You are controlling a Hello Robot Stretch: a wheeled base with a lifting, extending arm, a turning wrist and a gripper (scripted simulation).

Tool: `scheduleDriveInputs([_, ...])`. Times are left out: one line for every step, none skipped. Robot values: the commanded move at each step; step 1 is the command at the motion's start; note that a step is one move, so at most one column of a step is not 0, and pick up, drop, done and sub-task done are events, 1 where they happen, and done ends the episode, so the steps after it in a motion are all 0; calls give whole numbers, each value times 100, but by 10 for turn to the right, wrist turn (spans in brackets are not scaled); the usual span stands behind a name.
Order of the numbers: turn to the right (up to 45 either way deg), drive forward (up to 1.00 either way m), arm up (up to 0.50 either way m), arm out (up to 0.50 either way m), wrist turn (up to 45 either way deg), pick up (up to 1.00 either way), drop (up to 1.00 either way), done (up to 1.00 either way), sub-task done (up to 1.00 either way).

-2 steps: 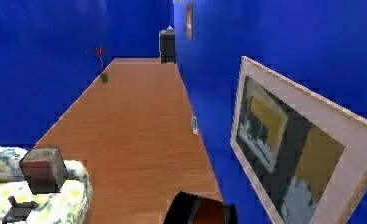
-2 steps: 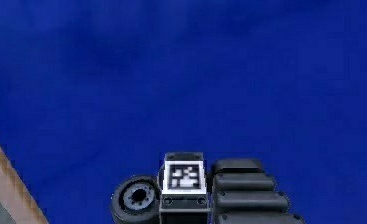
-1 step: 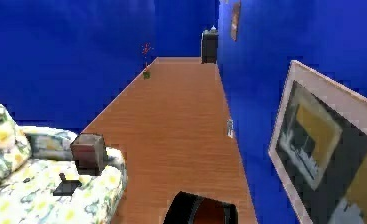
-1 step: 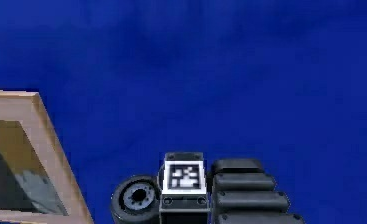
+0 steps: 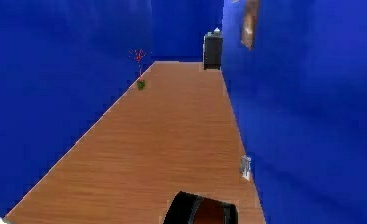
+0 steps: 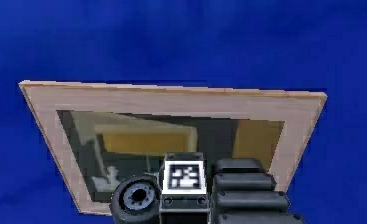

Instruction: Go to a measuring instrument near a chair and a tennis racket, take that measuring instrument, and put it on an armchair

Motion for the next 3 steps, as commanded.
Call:
scheduleDriveInputs([-450, 0, 0, 0, 0, 0, 0, 0, 0])
scheduleDriveInputs([-450, 0, 0, 0, 0, 0, 0, 0, 0])
scheduleDriveInputs([-450, 0, 0, 0, 0, 0, 0, 0, 0])
